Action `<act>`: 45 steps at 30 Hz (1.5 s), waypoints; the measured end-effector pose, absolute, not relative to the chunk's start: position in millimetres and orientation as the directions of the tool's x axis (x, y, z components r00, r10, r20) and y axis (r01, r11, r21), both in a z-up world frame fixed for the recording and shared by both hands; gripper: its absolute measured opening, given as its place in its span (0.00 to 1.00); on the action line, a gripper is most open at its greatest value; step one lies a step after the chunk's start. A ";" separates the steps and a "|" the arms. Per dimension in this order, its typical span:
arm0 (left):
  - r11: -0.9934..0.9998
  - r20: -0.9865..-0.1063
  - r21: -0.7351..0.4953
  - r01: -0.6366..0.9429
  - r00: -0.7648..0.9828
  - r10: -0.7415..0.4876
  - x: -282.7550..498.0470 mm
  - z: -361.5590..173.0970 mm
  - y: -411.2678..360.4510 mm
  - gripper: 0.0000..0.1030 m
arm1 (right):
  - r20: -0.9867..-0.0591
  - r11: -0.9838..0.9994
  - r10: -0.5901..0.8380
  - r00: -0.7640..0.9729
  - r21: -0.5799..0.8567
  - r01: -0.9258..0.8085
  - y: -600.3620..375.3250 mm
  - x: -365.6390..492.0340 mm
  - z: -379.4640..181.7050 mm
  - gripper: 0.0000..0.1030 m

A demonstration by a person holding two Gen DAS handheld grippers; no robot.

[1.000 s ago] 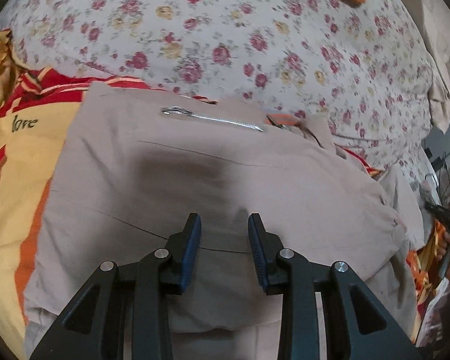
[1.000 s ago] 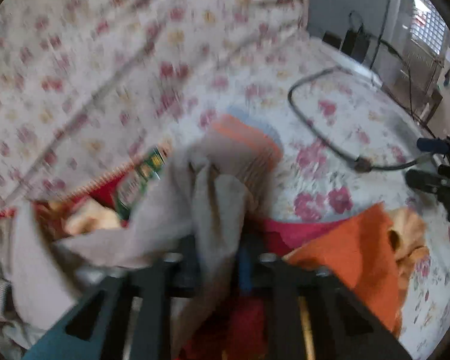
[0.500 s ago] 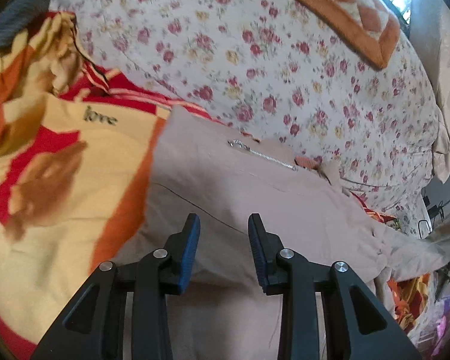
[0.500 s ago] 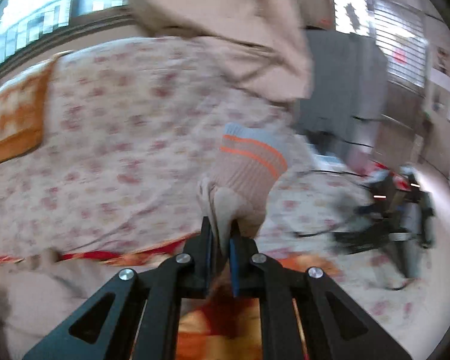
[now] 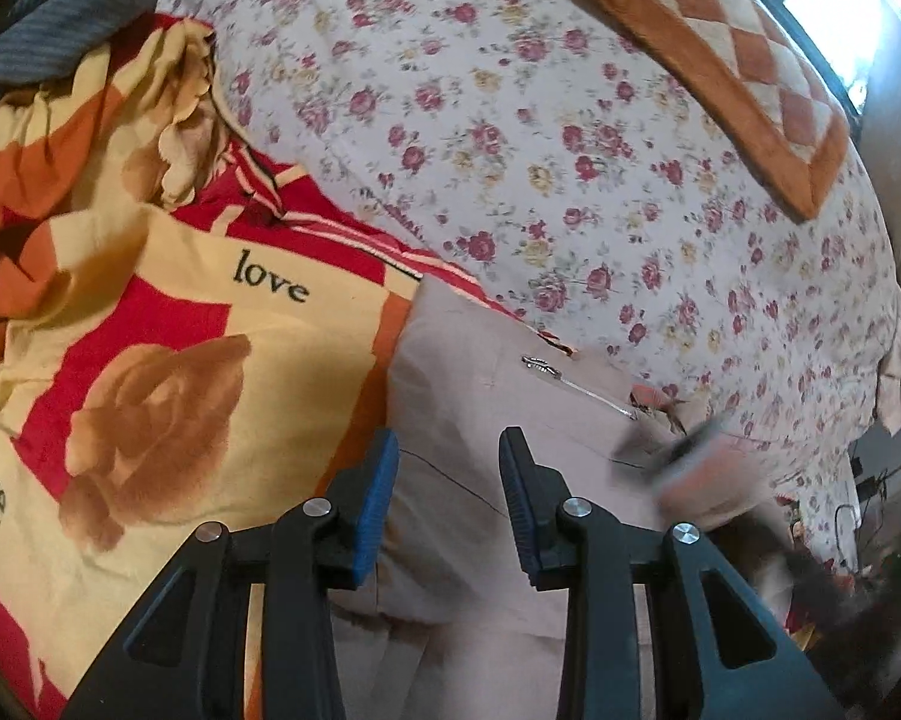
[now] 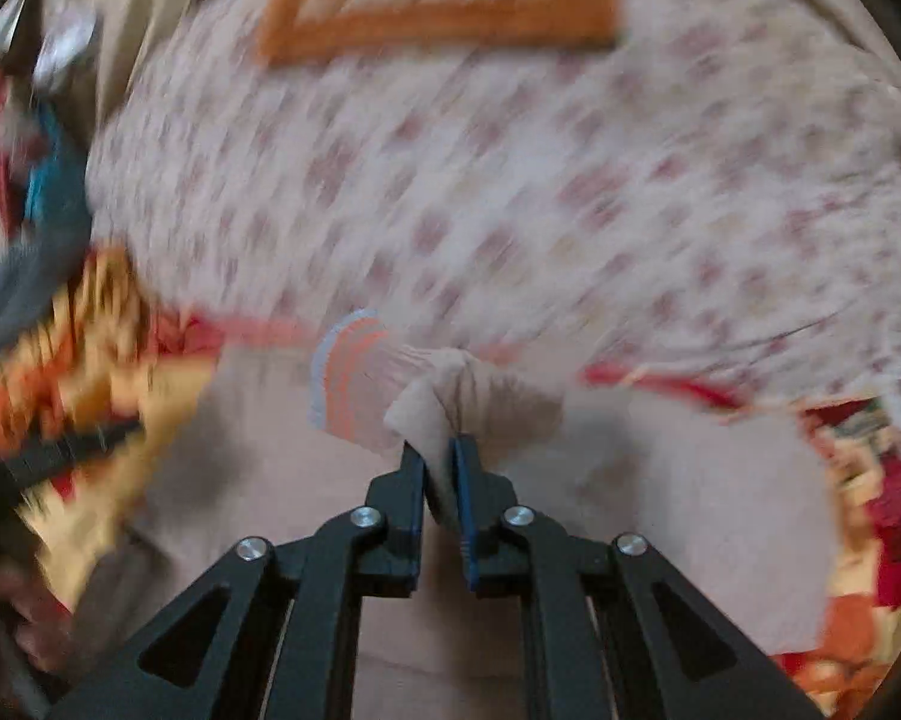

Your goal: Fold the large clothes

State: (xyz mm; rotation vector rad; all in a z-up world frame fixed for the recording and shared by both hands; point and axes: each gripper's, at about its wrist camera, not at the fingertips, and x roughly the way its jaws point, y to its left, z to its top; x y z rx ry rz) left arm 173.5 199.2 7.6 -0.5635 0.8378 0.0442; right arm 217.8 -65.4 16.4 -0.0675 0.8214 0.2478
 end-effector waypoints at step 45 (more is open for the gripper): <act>0.863 -0.613 -0.458 0.214 0.627 -0.481 201.6 3.4 83.4 0.04 | -0.824 0.964 0.163 0.543 0.016 -0.266 -184.1 105.7 -44.7 0.97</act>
